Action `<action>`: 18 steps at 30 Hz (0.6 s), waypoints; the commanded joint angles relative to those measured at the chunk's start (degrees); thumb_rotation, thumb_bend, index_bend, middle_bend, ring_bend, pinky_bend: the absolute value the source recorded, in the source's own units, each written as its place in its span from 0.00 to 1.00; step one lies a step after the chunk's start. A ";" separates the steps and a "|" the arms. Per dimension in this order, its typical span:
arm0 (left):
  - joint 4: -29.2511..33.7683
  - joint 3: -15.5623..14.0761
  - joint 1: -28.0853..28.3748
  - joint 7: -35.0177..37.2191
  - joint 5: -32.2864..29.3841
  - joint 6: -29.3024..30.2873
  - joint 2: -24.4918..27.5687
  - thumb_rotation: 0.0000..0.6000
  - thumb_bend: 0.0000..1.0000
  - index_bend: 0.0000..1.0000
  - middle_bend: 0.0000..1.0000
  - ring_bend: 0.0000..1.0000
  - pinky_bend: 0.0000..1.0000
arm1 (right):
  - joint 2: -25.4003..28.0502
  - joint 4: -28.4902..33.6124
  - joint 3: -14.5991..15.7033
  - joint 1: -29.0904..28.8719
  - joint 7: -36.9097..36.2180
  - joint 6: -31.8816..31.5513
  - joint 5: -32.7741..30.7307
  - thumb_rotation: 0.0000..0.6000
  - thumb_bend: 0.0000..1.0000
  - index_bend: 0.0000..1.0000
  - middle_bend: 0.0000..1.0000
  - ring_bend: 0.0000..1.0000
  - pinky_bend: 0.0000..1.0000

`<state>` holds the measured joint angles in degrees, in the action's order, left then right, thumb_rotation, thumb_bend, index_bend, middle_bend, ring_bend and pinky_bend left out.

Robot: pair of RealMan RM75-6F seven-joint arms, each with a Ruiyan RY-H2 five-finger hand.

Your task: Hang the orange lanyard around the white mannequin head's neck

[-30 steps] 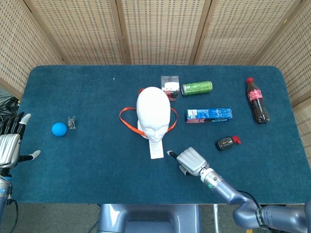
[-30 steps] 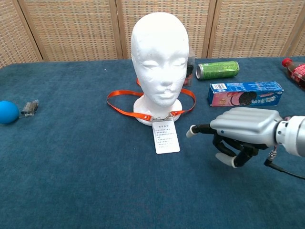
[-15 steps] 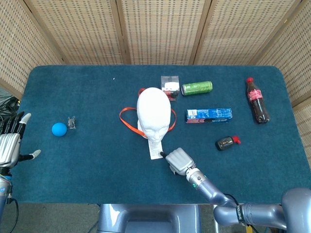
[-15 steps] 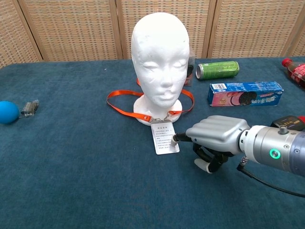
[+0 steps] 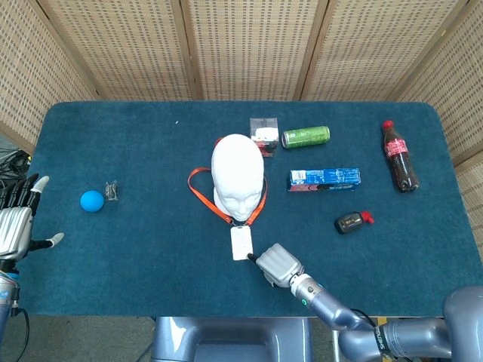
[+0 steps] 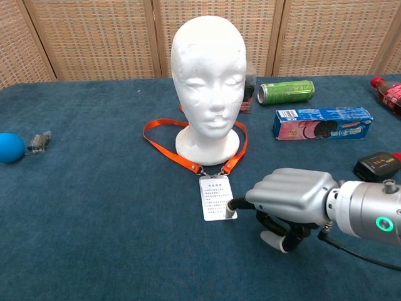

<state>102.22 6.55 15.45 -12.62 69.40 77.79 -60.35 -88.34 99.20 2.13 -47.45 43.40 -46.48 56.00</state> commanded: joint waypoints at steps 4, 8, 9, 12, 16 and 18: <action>-0.03 0.16 -0.14 0.12 0.03 -0.13 0.04 1.00 0.00 0.00 0.00 0.00 0.00 | 2.44 4.18 2.58 -0.77 0.52 0.65 1.07 1.00 0.74 0.25 0.79 0.72 0.93; -0.06 0.28 -0.19 0.17 0.07 -0.32 0.06 1.00 0.00 0.00 0.00 0.00 0.00 | 4.97 7.59 4.75 -1.36 0.42 1.83 2.69 1.00 0.73 0.26 0.79 0.72 0.93; -0.05 0.30 -0.21 0.15 0.10 -0.31 0.06 1.00 0.00 0.00 0.00 0.00 0.00 | 5.50 8.12 5.12 -1.48 0.20 2.13 3.16 1.00 0.73 0.26 0.79 0.72 0.93; -0.01 0.31 -0.32 0.07 0.20 -0.27 0.05 1.00 0.00 0.00 0.00 0.00 0.00 | 7.05 9.48 6.61 -1.74 -0.36 3.19 5.60 1.00 0.73 0.26 0.79 0.72 0.93; 0.02 0.31 -0.37 -0.24 0.21 -0.35 -0.05 1.00 0.00 0.00 0.00 0.00 0.00 | 9.39 11.28 8.61 -1.54 -2.76 4.68 10.58 1.00 0.73 0.27 0.79 0.72 0.93; 0.01 0.29 -0.40 -0.40 0.23 -0.33 -0.13 1.00 0.00 0.00 0.00 0.00 0.00 | 10.12 11.71 9.03 -1.44 -3.96 5.12 12.47 1.00 0.73 0.28 0.79 0.72 0.93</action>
<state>102.24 6.85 15.05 -13.02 69.63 77.46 -60.48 -79.38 110.03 10.26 -48.98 40.87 -42.18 66.59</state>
